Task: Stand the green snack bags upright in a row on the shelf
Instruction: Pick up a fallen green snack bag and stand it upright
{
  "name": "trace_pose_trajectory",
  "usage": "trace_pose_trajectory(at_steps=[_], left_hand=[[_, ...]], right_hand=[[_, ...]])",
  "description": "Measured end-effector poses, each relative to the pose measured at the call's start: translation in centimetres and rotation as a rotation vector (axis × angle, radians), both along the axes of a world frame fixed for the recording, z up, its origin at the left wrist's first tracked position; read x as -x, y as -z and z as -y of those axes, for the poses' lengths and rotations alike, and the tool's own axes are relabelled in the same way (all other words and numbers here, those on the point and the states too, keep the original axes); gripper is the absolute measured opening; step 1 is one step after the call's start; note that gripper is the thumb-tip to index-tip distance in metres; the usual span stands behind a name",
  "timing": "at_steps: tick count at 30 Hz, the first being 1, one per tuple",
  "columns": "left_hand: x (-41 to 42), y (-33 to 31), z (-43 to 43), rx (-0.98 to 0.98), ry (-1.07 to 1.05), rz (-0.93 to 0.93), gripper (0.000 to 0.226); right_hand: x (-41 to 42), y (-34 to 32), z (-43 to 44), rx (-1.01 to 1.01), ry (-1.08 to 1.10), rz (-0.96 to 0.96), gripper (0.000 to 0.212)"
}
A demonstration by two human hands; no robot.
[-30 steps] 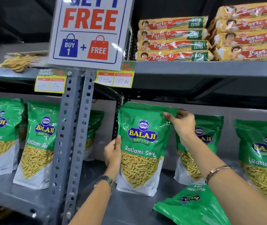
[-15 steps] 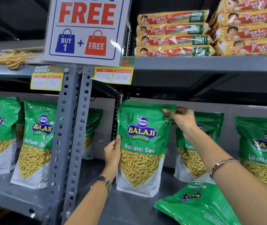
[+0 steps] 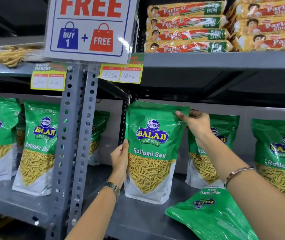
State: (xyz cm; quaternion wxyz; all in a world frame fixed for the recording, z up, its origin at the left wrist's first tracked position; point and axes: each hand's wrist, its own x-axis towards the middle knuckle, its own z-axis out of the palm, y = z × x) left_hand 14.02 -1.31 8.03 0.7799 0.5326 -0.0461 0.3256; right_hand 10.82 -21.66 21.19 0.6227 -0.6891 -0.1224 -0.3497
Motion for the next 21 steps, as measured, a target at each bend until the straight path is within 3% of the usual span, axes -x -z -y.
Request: trace_pose_trajectory(at_steps=[5,8,12,15,19,21], left_hand=[[0.4,0.1,0.2,0.017,-0.003,0.001,0.03],[0.5,0.3,0.5,0.009,-0.018,0.009,0.029],[0.9,0.6,1.1,-0.001,-0.054,0.009,0.021],[1.1,0.6,0.9,-0.003,-0.045,0.006,0.026],[1.5,1.8,0.5,-0.032,0.008,-0.08,0.032],[1.7,2.3,0.2,-0.101,0.047,-0.111,0.034]], right_hand=[[1.7,0.0,0.3,0.032,-0.024,0.001,0.056],[3.7,1.1,2.3,0.054,-0.064,0.134,0.052],[5.9,3.9,5.3,0.272,-0.039,0.223,0.05],[5.8,4.9,5.6,0.403,-0.045,0.094,0.056],[4.8,6.9,3.0,0.524,-0.101,-0.232,0.081],[4.0,8.3,1.4,0.559,-0.14,-0.34,0.082]])
